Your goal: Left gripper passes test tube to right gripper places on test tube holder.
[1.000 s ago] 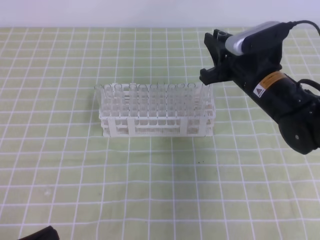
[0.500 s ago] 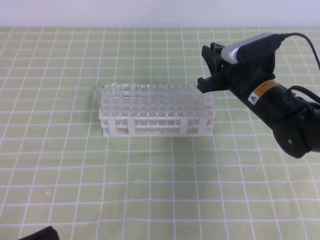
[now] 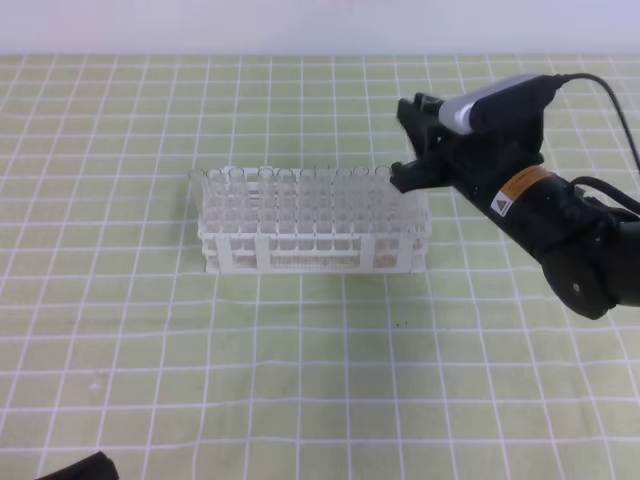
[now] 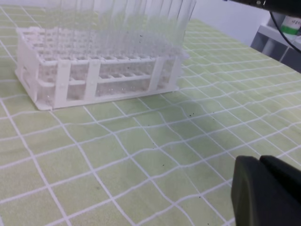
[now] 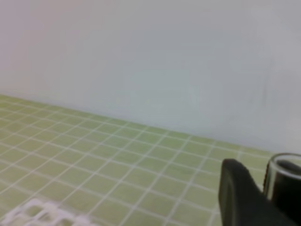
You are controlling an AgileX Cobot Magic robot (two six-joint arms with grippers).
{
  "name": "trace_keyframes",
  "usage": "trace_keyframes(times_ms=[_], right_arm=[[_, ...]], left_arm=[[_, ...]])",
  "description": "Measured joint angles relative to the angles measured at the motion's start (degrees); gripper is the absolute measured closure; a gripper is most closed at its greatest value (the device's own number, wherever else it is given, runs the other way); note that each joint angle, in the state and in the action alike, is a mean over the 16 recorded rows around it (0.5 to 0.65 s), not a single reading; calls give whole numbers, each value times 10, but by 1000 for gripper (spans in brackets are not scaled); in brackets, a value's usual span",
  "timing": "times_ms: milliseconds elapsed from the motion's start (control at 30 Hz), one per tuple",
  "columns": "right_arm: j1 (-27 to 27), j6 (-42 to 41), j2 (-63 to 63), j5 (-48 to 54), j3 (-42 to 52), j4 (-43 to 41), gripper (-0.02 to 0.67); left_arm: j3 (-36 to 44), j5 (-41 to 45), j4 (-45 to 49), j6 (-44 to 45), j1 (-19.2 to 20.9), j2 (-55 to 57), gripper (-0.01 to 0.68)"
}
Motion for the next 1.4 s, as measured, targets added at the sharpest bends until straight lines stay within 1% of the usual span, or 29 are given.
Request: trace_keyframes(times_ms=[300, 833, 1400], right_arm=[[0, 12, -12, 13, 0, -28, 563], [0, 12, -19, 46, 0, -34, 563], [0, 11, -8, 54, 0, -51, 563]], left_arm=[[1, -1, 0, 0, 0, 1, 675], [1, -1, 0, 0, 0, 1, 675], [-2, 1, 1, 0, 0, 0, 675]])
